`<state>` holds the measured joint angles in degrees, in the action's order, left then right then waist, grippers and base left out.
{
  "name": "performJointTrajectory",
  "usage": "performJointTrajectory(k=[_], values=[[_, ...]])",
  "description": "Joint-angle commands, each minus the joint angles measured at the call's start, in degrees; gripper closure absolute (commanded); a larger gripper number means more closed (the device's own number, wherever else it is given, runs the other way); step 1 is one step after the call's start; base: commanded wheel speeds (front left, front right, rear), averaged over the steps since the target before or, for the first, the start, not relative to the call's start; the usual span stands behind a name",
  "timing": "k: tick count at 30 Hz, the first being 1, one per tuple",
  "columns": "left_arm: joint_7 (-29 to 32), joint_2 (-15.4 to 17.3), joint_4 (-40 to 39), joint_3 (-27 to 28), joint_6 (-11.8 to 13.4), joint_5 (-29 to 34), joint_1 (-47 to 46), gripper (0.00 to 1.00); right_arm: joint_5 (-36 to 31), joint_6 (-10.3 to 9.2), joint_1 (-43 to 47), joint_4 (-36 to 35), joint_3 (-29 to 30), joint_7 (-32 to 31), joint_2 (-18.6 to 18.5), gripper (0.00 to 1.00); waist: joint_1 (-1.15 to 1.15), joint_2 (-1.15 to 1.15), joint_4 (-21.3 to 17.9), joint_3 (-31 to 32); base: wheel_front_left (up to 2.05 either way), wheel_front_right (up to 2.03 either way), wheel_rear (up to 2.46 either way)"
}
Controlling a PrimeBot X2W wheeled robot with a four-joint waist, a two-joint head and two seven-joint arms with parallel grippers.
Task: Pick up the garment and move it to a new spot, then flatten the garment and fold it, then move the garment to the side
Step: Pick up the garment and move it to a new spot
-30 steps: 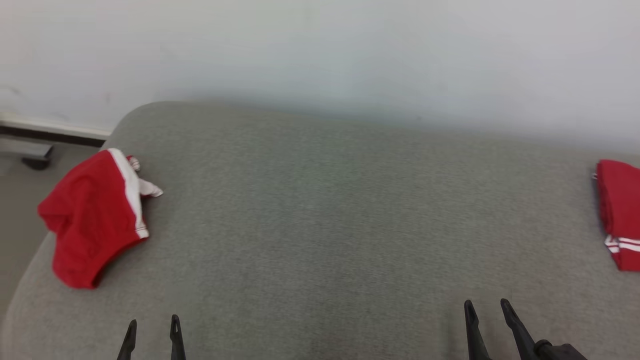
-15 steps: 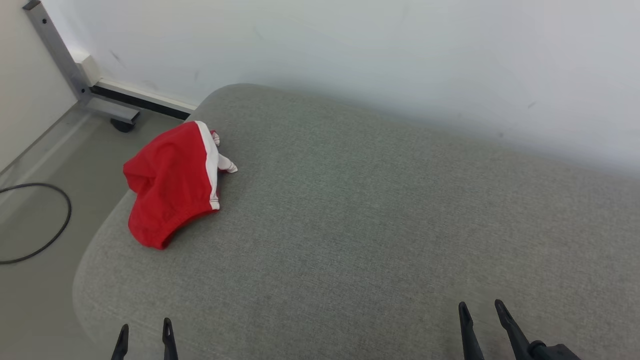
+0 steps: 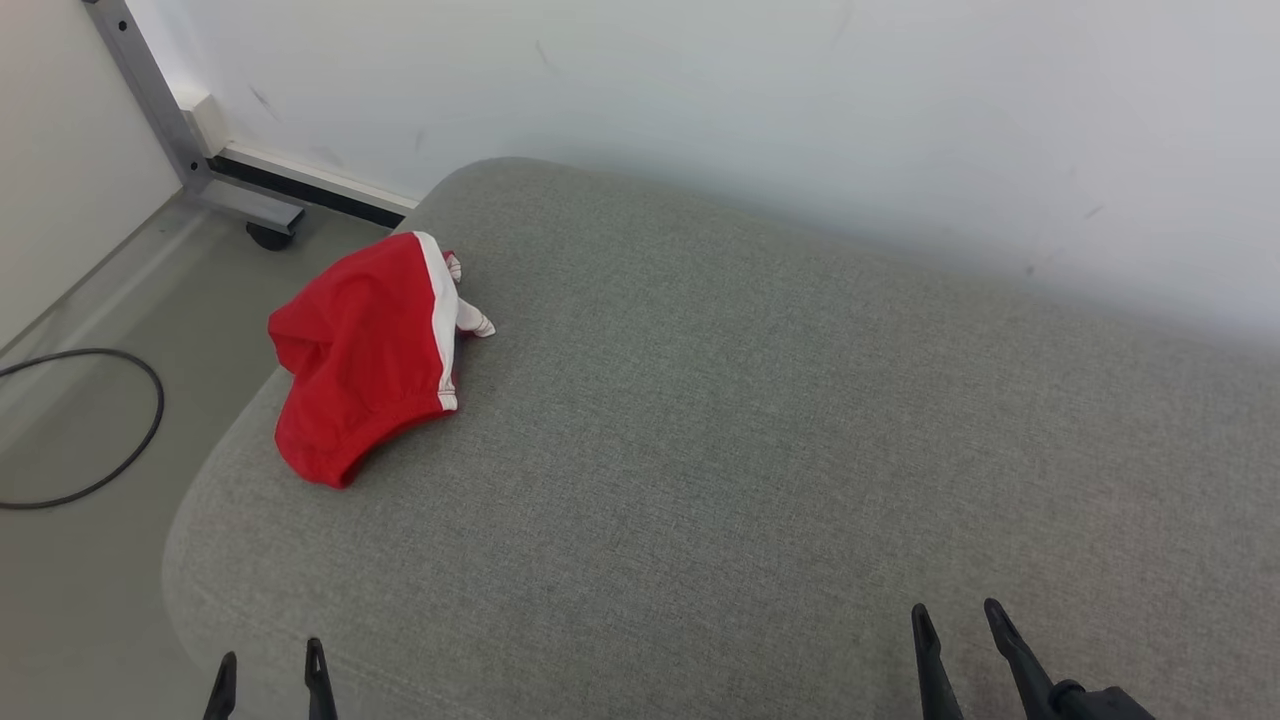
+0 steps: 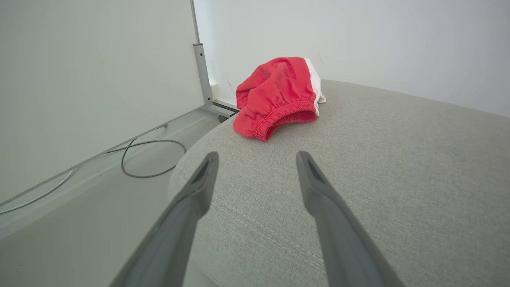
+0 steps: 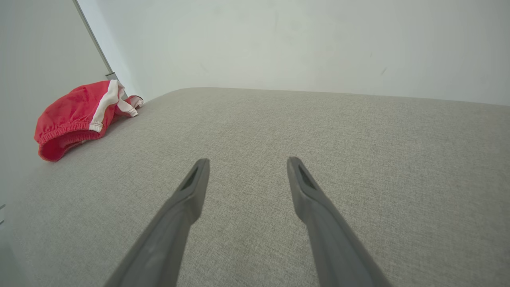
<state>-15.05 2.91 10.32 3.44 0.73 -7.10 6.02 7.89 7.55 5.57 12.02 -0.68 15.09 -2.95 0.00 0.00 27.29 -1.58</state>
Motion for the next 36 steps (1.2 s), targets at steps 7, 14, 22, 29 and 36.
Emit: performJointTrajectory(k=[7,14,22,29,36], values=[[-0.2,-0.1,-0.3,2.9,-1.4,-0.3,-3.7,0.00,-1.3,-0.15,-1.7,-0.3,-0.5,0.1,0.1,0.00,0.00,0.00,-2.1,-1.8,0.00,0.00,0.00],[-0.2,2.7,1.0,7.4,-4.6,0.3,-14.1,0.00,-3.9,-0.15,-4.6,-1.6,1.1,0.1,0.1,0.00,0.00,0.00,-5.6,-6.5,0.00,0.00,0.00],[-0.2,6.6,10.0,11.3,-7.3,-5.4,-31.2,0.00,-5.6,-0.15,-8.2,-4.1,2.2,0.1,-1.4,0.00,0.00,0.00,-8.8,-13.9,0.00,0.00,0.00],[-0.1,11.2,20.9,9.1,-8.1,-8.6,-44.8,0.00,-6.4,-0.15,-11.7,-6.8,2.1,0.1,-3.1,0.00,0.00,0.00,-11.8,-20.5,0.00,0.00,0.00],[3.7,16.8,31.6,9.3,-8.1,-11.0,-52.8,0.00,-7.1,-0.15,-14.3,-10.4,1.3,0.1,-3.5,0.00,0.00,0.00,-16.1,-24.1,0.00,0.00,0.00]])
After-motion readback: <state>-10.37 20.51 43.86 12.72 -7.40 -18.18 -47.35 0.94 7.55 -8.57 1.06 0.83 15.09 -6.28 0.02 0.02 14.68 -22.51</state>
